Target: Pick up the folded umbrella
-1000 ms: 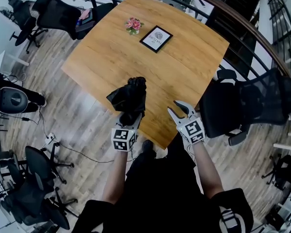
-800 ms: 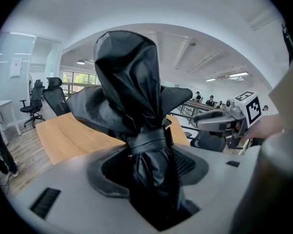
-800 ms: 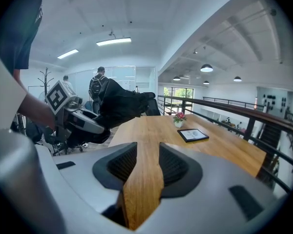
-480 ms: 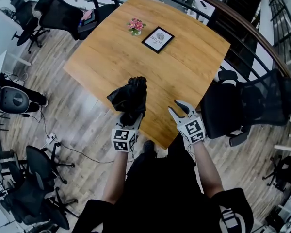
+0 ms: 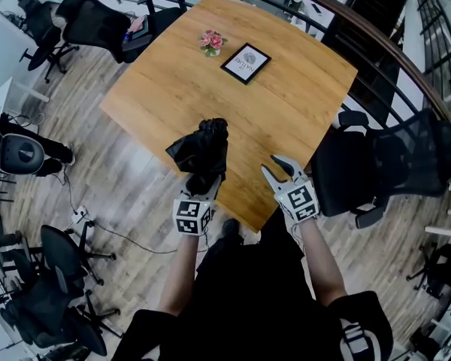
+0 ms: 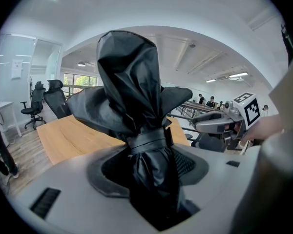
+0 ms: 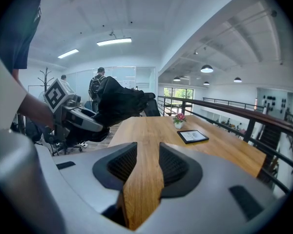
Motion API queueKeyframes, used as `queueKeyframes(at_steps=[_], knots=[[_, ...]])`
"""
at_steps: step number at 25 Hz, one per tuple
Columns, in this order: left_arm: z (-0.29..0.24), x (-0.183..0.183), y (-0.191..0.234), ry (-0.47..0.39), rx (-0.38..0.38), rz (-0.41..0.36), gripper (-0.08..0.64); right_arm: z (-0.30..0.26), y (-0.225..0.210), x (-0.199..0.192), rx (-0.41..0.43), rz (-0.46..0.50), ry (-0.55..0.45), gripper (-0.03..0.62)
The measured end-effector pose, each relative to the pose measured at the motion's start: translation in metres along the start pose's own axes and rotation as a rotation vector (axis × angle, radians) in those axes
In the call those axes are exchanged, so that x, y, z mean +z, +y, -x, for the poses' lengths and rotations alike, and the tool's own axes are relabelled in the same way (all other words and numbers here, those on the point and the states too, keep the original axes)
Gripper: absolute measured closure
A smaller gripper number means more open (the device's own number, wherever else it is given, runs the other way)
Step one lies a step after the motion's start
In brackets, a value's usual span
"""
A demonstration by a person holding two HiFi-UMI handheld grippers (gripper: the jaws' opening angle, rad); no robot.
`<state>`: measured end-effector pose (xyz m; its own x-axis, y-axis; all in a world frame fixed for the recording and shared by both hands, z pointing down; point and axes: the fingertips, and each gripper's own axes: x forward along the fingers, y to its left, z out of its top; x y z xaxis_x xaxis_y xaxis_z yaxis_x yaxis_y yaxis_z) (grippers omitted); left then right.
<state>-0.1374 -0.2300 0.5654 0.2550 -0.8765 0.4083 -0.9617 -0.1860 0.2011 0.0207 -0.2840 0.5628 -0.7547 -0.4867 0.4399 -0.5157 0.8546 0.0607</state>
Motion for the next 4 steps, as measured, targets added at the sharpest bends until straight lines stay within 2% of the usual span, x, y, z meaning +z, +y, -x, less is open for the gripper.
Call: queueKeyframes(at_steps=[4], knots=[[0.0022,0.0003,0.0006,-0.001,0.001,-0.001,0.299,0.0009,0.0014,-0.0011,-0.001,-0.002,0.008,0.448]])
